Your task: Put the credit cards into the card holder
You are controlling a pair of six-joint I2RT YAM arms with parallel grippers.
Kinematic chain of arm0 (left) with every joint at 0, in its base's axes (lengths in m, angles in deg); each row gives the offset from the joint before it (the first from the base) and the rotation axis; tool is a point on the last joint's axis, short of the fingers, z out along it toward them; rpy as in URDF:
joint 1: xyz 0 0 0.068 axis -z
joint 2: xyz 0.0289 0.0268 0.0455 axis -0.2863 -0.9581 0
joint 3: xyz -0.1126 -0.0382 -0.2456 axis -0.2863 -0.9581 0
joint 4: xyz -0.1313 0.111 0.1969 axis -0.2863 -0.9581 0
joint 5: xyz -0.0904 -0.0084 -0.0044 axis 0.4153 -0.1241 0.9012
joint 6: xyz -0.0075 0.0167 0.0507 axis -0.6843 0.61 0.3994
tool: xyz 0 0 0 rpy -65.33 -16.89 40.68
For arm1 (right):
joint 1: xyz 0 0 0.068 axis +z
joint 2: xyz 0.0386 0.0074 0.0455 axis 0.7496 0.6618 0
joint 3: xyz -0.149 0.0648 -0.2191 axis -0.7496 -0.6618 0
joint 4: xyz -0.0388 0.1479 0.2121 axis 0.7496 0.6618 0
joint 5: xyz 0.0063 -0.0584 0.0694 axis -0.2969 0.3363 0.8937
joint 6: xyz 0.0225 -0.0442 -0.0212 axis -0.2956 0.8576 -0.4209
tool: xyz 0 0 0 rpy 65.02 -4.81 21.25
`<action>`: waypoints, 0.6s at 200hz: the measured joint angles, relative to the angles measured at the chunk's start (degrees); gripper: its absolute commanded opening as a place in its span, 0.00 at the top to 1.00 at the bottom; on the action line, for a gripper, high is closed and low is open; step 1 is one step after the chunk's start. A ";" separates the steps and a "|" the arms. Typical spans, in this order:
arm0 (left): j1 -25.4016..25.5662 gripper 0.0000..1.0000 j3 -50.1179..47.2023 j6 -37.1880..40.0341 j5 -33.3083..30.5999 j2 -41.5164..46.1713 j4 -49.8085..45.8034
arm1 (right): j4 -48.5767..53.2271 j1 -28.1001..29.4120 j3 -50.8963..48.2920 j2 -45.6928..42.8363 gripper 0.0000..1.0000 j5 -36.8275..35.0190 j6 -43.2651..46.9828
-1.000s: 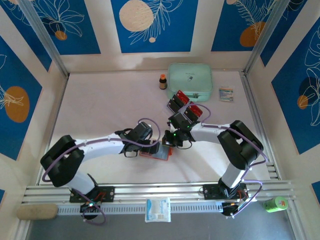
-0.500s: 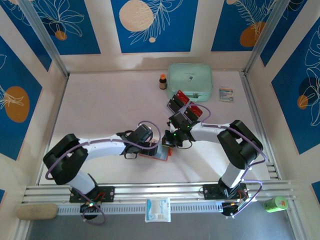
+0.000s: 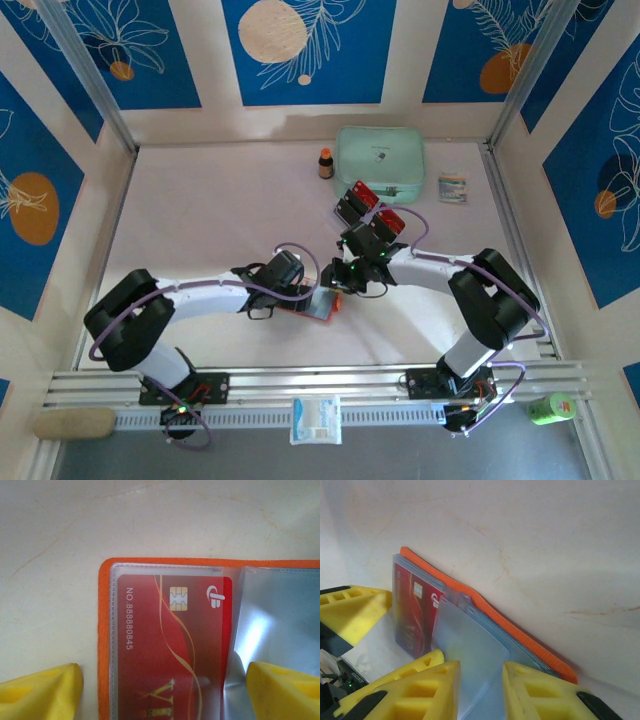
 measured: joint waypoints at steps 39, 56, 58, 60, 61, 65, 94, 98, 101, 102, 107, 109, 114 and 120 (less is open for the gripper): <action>0.00 0.16 -0.13 0.00 0.00 0.09 0.26 | -1.57 0.59 -0.46 1.64 0.71 0.22 -1.25; 0.00 0.16 -0.15 -0.02 0.00 0.11 0.26 | -1.97 0.59 -0.68 2.73 0.70 0.46 -1.62; 0.00 0.16 -0.15 -0.02 0.00 0.11 0.26 | -2.03 0.59 -0.68 2.91 0.69 0.46 -1.66; 0.00 0.16 -0.15 -0.02 0.00 0.11 0.26 | -2.05 0.59 -0.68 3.06 0.69 0.55 -1.75; 0.00 0.16 -0.17 -0.02 0.00 0.11 0.28 | -2.08 0.59 -0.68 3.10 0.69 0.57 -1.75; 0.00 0.16 -0.20 0.00 -0.02 0.11 0.31 | -2.21 0.59 -0.68 3.34 0.67 0.66 -1.88; 0.00 0.16 -0.44 0.00 -0.02 0.28 0.52 | -3.78 0.57 -0.68 3.74 0.63 1.79 -2.67; 0.00 0.16 -0.46 0.00 -0.02 0.28 0.55 | -3.96 0.57 -0.68 3.80 0.63 1.92 -2.71; 0.00 0.16 -0.46 0.00 -0.02 0.28 0.55 | -4.02 0.57 -0.68 3.85 0.63 1.97 -2.71; 0.00 0.16 -0.46 0.00 -0.02 0.28 0.55 | -4.02 0.57 -0.68 3.85 0.63 1.99 -2.73; 0.00 0.16 -0.46 0.00 -0.02 0.31 0.59 | -4.31 0.57 -0.68 3.93 0.63 2.14 -2.75; 0.00 0.16 -0.46 -0.02 -0.02 0.33 0.59 | -4.39 0.57 -0.68 3.96 0.63 2.21 -2.80; 0.00 0.16 -0.46 -0.02 -0.02 0.37 0.59 | -4.70 0.55 -0.68 4.07 0.62 2.45 -2.93; 0.00 0.16 -0.46 -0.02 -0.02 0.39 0.61 | -4.92 0.50 -0.68 4.15 0.62 2.75 -3.15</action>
